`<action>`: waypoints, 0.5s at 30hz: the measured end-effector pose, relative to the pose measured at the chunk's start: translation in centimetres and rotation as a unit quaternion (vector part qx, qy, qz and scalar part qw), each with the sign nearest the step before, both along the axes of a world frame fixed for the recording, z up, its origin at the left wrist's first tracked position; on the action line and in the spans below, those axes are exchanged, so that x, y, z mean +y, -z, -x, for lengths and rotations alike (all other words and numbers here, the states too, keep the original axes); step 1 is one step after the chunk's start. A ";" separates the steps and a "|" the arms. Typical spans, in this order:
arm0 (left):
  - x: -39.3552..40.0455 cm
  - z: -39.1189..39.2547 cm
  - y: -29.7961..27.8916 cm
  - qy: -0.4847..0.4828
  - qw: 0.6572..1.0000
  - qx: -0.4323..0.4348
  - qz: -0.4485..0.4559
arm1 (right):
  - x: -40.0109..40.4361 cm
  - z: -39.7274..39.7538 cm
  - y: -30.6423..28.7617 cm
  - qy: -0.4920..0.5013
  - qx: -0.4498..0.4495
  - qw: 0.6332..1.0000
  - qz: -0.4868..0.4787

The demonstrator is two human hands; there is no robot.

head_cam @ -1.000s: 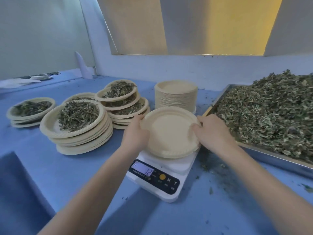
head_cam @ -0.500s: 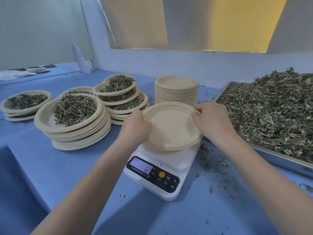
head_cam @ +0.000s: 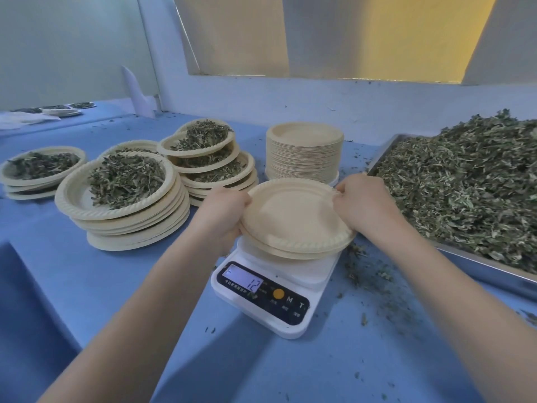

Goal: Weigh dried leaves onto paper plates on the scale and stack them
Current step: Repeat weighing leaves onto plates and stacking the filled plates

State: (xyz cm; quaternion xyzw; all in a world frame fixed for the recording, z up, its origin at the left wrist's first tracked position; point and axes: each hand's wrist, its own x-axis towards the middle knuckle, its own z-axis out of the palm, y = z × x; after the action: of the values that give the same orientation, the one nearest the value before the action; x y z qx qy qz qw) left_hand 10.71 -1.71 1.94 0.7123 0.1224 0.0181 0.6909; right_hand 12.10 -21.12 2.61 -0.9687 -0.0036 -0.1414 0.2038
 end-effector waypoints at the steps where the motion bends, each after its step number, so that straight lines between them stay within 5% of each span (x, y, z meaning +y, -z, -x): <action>1: 0.1 0.1 0.1 -0.004 1.000 0.002 0.029 | 0.0 -0.2 -0.1 -0.001 -0.001 1.000 -0.002; 15: -0.4 -1.4 -0.7 -0.012 0.996 -0.061 -0.057 | 0.7 -1.3 -2.0 0.024 -0.024 0.998 0.050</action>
State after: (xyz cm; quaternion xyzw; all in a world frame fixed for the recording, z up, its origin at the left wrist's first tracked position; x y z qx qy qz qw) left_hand 12.15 -2.08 2.68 0.7469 0.0867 0.0768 0.6548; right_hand 13.39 -20.38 4.66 -0.9739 0.0076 -0.1688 0.1516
